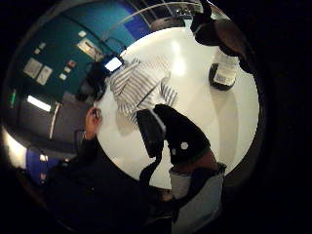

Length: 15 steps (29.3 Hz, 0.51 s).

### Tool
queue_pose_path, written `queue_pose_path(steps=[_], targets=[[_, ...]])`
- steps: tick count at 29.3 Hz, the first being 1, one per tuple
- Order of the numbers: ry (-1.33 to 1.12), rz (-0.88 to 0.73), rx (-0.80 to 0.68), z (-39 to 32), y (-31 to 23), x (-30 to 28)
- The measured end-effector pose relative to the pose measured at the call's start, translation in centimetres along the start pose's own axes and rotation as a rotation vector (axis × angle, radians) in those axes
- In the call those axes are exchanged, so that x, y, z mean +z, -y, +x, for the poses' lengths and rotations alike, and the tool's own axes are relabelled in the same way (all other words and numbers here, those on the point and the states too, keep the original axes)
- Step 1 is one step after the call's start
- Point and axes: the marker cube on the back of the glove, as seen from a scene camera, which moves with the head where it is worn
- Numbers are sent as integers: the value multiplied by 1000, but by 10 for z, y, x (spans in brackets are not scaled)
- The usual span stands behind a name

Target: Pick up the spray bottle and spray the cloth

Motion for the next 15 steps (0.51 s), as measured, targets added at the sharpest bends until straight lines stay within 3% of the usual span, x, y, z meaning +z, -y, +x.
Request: queue_pose_path(steps=[9, 15], targets=[[44, 221, 372, 37, 32, 4], [128, 266, 484, 45, 56, 16]])
